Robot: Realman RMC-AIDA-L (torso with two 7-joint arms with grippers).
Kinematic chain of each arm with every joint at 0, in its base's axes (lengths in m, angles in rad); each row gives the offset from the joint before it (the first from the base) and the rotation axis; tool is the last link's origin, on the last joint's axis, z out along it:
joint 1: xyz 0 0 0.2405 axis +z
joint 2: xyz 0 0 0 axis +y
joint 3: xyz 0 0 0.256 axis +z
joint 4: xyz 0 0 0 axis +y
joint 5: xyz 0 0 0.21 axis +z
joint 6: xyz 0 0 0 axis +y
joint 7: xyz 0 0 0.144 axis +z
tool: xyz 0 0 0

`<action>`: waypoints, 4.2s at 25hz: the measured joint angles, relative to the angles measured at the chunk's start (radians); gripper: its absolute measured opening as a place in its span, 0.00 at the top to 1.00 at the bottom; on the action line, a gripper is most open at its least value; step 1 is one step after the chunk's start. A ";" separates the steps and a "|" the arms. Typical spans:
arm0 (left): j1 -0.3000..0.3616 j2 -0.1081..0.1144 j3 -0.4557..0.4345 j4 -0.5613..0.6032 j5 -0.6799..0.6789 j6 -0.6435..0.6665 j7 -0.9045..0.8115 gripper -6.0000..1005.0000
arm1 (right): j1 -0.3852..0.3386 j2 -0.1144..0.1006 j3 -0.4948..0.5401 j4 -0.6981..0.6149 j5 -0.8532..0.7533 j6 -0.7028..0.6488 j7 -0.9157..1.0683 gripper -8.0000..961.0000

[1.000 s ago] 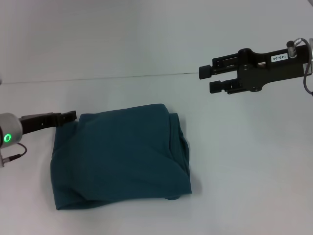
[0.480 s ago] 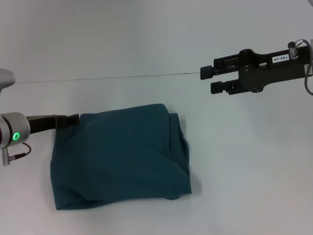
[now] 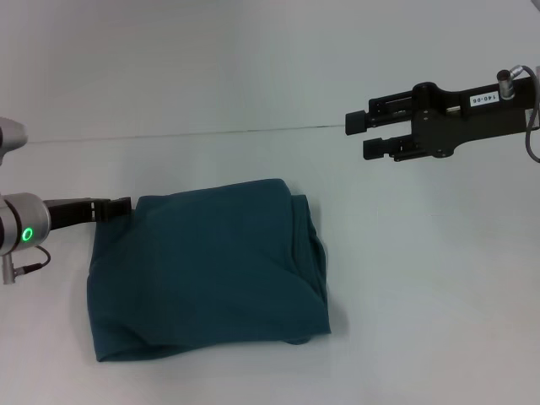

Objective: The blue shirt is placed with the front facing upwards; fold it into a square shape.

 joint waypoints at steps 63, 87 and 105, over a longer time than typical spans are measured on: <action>0.037 0.006 0.013 0.084 0.049 0.030 -0.129 0.98 | -0.008 -0.008 0.003 0.000 0.006 0.002 0.002 0.30; 0.085 0.001 0.009 0.185 0.053 0.023 -0.170 0.86 | -0.016 -0.006 0.003 0.002 0.006 0.003 -0.003 0.30; 0.177 -0.016 -0.099 0.373 -0.045 0.695 -0.498 0.42 | -0.015 -0.012 -0.006 -0.008 0.001 -0.007 -0.008 0.30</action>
